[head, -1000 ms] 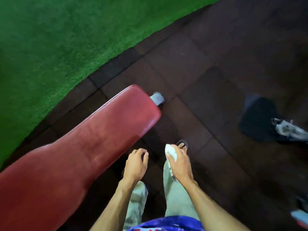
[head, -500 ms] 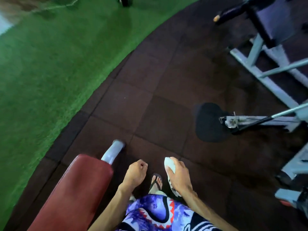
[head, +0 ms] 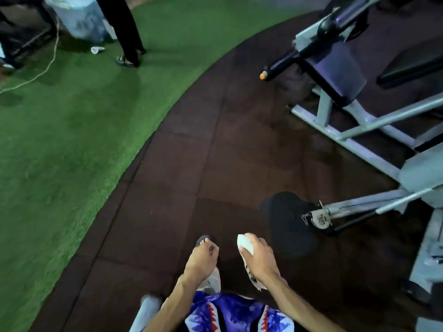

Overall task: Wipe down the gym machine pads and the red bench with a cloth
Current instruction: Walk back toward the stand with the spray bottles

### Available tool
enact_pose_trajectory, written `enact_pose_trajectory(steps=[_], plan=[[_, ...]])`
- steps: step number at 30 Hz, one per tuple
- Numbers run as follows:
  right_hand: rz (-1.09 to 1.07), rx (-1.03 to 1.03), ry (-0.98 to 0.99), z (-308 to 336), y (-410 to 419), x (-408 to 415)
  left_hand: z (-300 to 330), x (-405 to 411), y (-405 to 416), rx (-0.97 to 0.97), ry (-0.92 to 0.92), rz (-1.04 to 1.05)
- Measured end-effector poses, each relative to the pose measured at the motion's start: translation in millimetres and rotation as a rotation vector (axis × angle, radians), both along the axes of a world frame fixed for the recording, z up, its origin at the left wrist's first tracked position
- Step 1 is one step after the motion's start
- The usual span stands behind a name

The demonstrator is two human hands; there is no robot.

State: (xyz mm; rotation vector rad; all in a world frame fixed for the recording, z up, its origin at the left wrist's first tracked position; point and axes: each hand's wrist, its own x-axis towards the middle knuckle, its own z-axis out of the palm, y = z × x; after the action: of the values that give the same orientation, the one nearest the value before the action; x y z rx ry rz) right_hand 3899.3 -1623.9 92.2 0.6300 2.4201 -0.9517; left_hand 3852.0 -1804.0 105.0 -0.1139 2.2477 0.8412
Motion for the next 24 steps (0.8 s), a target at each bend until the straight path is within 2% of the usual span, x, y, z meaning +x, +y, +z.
enact_pose_trajectory(steps=[11,17,24], plan=[[-0.105,-0.019,0.08,22.0,50.4,-304.0,35.1,-314.7,45.6,0.039,0.045,-0.013],[-0.057,-0.025,0.078,5.5,97.4,-487.4,19.5,-493.1,93.5,0.029,0.036,-0.028],[0.047,0.015,0.061,25.3,162.2,-700.8,21.4,-705.1,158.4,0.035,0.045,0.016]])
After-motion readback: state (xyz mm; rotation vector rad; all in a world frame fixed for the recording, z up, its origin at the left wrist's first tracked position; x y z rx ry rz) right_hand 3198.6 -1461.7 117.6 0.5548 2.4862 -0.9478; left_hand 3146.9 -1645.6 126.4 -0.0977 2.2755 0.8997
